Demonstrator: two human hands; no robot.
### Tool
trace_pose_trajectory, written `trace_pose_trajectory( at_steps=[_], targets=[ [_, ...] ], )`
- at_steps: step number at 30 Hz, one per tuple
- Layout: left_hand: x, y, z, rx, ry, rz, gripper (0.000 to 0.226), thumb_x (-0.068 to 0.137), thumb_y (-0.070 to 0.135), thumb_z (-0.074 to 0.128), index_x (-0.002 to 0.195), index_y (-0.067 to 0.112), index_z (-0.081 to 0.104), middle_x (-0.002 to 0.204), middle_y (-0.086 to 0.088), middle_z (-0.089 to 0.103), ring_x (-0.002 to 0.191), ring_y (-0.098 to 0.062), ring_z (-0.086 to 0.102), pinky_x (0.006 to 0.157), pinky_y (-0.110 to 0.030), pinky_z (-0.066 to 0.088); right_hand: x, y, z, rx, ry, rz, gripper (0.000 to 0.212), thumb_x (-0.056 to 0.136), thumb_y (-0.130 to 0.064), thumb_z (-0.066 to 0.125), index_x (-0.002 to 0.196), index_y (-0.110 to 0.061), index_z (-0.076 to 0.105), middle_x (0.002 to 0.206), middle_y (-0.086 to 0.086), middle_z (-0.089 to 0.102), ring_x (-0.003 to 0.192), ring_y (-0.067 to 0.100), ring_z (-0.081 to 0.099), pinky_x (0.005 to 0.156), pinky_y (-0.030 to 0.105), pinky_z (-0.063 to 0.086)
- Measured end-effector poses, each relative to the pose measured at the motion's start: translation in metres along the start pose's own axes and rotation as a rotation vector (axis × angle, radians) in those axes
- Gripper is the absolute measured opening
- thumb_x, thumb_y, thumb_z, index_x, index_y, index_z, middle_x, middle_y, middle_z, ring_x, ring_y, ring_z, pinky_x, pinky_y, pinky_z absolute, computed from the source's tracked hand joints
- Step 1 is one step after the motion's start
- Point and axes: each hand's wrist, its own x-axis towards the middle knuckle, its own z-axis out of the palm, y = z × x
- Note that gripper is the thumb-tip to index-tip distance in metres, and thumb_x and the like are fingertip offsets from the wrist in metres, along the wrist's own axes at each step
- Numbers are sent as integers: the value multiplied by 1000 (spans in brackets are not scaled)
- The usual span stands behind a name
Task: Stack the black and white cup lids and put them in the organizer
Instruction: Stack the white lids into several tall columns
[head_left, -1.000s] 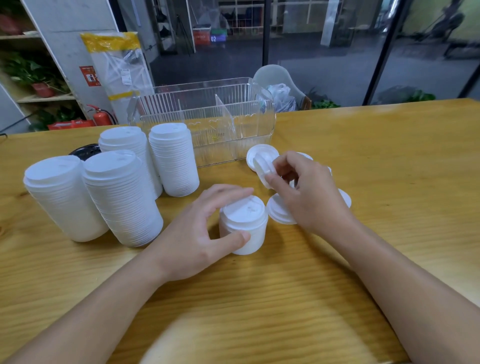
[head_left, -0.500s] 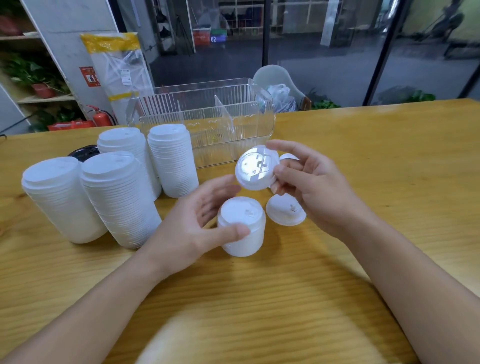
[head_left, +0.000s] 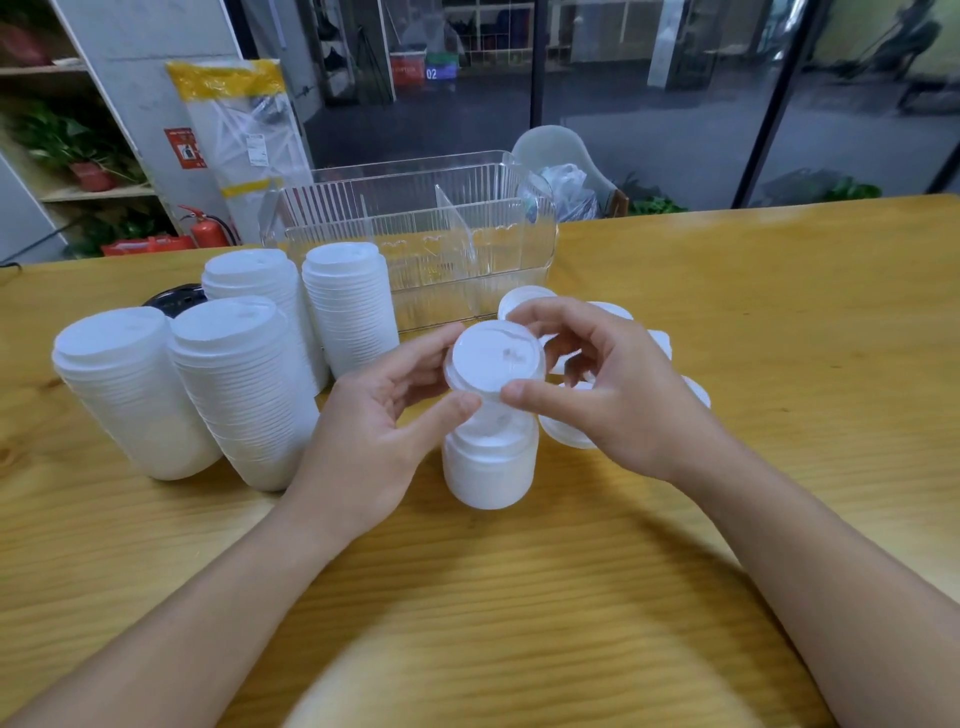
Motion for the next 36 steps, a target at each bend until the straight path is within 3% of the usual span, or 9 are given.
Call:
trace_pose_trajectory(
  at_steps=[3, 6, 9, 13, 17, 20, 29, 33, 36],
  targets=[
    [-1, 0, -4, 37, -79, -23, 73, 97, 26, 85, 162, 24, 52, 147, 10, 71, 142, -13, 62, 124, -44, 46, -3, -3, -3, -155, -3, -10, 44, 86, -45, 88, 125, -33, 69, 127, -17, 71, 122, 10, 63, 97, 37, 52],
    [-3, -3, -7, 61, -265, -126, 123, 84, 34, 96, 175, 40, 14, 161, 17, 56, 152, -7, 50, 129, -43, 36, -6, -4, -4, -116, -17, 11, 38, 88, -41, 88, 122, -29, 73, 118, -16, 75, 121, 7, 66, 102, 32, 50],
    [-7, -2, 1, 113, -345, -189, 149, 71, 38, 105, 173, 49, -4, 152, 31, 58, 145, 4, 53, 126, -38, 38, -19, -5, 2, -110, -40, 64, 55, 88, -44, 88, 137, -30, 69, 123, -18, 73, 125, 1, 64, 103, 18, 47],
    [-8, 0, 8, 155, -313, -209, 140, 79, 42, 98, 172, 52, -6, 138, 36, 63, 132, 10, 60, 110, -20, 45, -32, -8, 14, -240, -75, 51, 53, 89, -50, 85, 138, -36, 70, 130, -23, 69, 131, -4, 57, 105, 13, 41],
    [-8, 0, 7, 132, -313, -253, 137, 84, 44, 95, 172, 48, -9, 135, 48, 58, 129, 23, 53, 101, -2, 40, -33, -9, 18, -311, -52, 59, 54, 91, -59, 79, 140, -40, 68, 137, -27, 65, 138, -3, 52, 117, 33, 42],
    [-9, 1, 7, 125, -311, -271, 137, 84, 43, 95, 173, 44, -9, 131, 52, 56, 124, 28, 52, 93, 7, 35, -34, -7, 20, -336, -61, 69, 56, 92, -63, 76, 142, -40, 67, 139, -26, 63, 139, -2, 51, 118, 37, 42],
    [-8, -4, 3, 159, -336, -244, 135, 79, 52, 95, 174, 46, -2, 137, 50, 56, 133, 23, 50, 101, 1, 38, -35, -2, 20, -371, -119, 25, 63, 95, -68, 69, 151, -40, 59, 144, -27, 57, 141, 2, 48, 117, 31, 40],
    [-8, -9, 2, 188, -321, -190, 127, 79, 53, 96, 172, 52, 9, 142, 40, 58, 138, 14, 52, 118, -21, 40, -45, 9, 2, -406, 55, 25, 50, 98, -65, 66, 139, -36, 66, 130, -25, 66, 125, 3, 59, 109, 27, 38],
    [-8, -9, 4, 157, -298, -171, 125, 75, 51, 100, 169, 54, 17, 144, 36, 58, 137, 8, 56, 116, -26, 42, -53, 23, -14, -599, 166, 41, 36, 95, -54, 74, 125, -36, 71, 116, -25, 66, 109, 3, 56, 101, 30, 32]
  ],
)
